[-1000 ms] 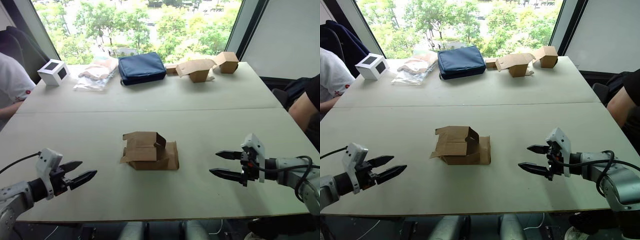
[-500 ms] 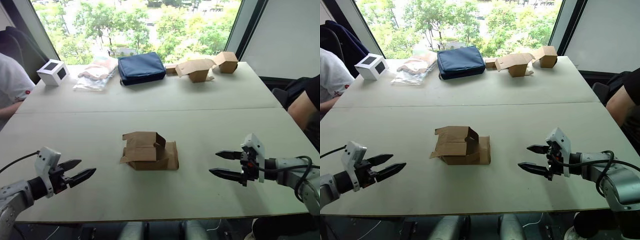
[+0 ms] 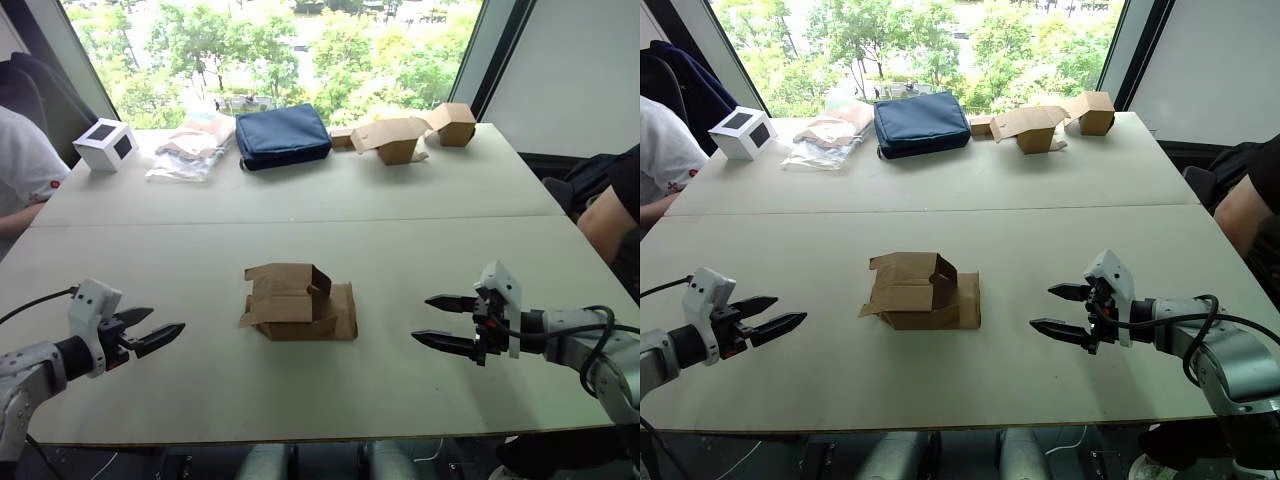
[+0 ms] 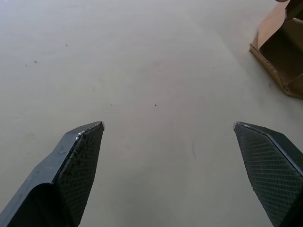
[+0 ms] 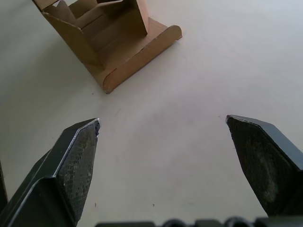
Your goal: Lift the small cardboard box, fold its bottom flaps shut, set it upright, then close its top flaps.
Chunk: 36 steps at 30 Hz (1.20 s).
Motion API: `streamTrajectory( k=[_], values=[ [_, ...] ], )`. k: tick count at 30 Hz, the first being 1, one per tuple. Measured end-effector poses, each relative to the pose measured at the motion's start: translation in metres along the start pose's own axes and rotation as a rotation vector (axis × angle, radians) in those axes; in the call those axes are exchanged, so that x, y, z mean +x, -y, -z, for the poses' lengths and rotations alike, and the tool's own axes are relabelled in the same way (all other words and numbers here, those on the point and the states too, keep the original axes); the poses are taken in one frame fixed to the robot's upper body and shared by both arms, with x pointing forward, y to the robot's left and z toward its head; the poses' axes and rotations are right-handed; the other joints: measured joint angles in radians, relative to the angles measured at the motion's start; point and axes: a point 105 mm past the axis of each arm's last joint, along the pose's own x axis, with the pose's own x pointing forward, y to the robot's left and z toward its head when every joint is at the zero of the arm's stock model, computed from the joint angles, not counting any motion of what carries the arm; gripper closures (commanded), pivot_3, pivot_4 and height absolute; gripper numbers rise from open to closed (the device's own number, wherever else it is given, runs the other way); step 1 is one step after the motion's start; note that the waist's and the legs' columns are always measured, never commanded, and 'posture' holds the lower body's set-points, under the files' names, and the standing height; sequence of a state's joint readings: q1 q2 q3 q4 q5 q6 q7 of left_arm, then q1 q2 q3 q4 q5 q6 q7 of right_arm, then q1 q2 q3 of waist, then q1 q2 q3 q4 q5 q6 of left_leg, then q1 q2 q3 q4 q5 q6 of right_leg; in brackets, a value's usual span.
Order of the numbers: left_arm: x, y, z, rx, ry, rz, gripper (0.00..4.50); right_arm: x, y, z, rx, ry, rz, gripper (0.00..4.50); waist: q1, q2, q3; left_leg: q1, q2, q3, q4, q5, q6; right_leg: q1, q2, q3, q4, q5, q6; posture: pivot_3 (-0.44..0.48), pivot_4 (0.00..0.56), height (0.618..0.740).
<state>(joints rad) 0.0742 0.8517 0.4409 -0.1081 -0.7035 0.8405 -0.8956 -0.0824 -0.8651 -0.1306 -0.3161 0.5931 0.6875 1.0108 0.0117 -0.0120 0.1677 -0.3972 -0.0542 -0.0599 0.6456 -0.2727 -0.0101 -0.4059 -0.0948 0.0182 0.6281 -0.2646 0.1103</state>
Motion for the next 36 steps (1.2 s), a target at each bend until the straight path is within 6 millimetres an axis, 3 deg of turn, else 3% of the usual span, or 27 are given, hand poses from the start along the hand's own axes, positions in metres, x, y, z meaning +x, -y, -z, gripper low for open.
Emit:
streamTrajectory(
  k=[3, 5, 8, 12, 14, 17, 21, 28, 36],
  values=[
    [0.001, 0.022, -0.01, -0.177, -0.012, 0.205, 0.0, 0.007, -0.017, -0.015, -0.063, 0.02, -0.042, 0.05, 0.0, 0.0, 0.0, 0.0, 0.0, 0.0, 0.0, 0.0, 0.0, 0.0, 0.0, 0.0, 0.001, 0.0, 0.0, 0.0, 0.15, 0.74],
    [0.01, 0.033, -0.03, -0.306, 0.057, 0.346, 0.0, 0.015, -0.034, -0.029, -0.109, 0.053, -0.079, 0.05, 0.003, 0.0, 0.0, 0.001, 0.0, -0.002, 0.002, 0.0, 0.0, 0.001, 0.0, -0.002, 0.001, 0.0, 0.001, 0.0, 0.15, 0.74],
    [0.02, 0.034, -0.046, -0.413, 0.112, 0.432, 0.0, 0.025, -0.053, -0.038, -0.143, 0.076, -0.123, 0.05, 0.0, -0.002, 0.0, 0.0, -0.001, -0.002, 0.002, 0.0, 0.0, 0.001, 0.001, -0.003, 0.001, 0.002, 0.004, 0.0, 0.15, 0.74],
    [0.037, 0.035, -0.048, -0.493, 0.087, 0.487, 0.0, 0.031, -0.063, -0.039, -0.151, 0.069, -0.127, 0.05, -0.005, -0.002, 0.0, 0.0, -0.002, -0.001, 0.001, 0.0, 0.0, 0.0, 0.0, -0.003, 0.002, 0.002, 0.004, 0.0, 0.15, 0.74],
    [0.056, 0.046, -0.036, -0.533, 0.024, 0.547, 0.0, 0.031, -0.065, -0.04, -0.157, 0.066, -0.112, 0.05, -0.002, -0.002, -0.001, 0.0, -0.002, -0.001, 0.002, 0.0, 0.0, 0.0, 0.0, -0.003, 0.002, 0.002, 0.004, 0.0, 0.15, 0.74],
    [0.067, 0.051, -0.024, -0.577, -0.026, 0.57, 0.0, 0.031, -0.065, -0.038, -0.154, 0.058, -0.098, 0.05, -0.002, -0.004, 0.0, 0.0, -0.001, -0.001, 0.001, 0.0, 0.0, 0.0, 0.0, -0.003, 0.002, 0.002, 0.004, 0.0, 0.15, 0.74],
    [0.076, 0.056, -0.034, -0.556, -0.034, 0.611, 0.0, 0.03, -0.064, -0.032, -0.138, 0.038, -0.073, 0.05, -0.001, -0.004, 0.0, 0.0, -0.001, -0.001, 0.001, 0.0, -0.001, 0.0, 0.0, -0.003, 0.002, 0.002, 0.004, 0.0, 0.15, 0.74],
    [0.091, 0.061, -0.027, -0.566, -0.102, 0.65, 0.0, 0.026, -0.062, -0.033, -0.125, 0.043, -0.038, 0.05, 0.0, -0.004, 0.0, 0.0, -0.001, -0.001, 0.001, 0.0, 0.0, 0.0, 0.0, -0.003, 0.002, 0.002, 0.004, 0.0, 0.15, 0.74],
    [0.104, 0.072, -0.035, -0.541, -0.108, 0.708, 0.0, 0.025, -0.064, -0.025, -0.099, 0.036, -0.036, 0.05, 0.001, -0.004, 0.0, 0.0, -0.002, -0.001, 0.002, 0.001, 0.0, 0.0, 0.0, -0.003, 0.002, 0.002, 0.004, 0.0, 0.15, 0.74]
  ],
)
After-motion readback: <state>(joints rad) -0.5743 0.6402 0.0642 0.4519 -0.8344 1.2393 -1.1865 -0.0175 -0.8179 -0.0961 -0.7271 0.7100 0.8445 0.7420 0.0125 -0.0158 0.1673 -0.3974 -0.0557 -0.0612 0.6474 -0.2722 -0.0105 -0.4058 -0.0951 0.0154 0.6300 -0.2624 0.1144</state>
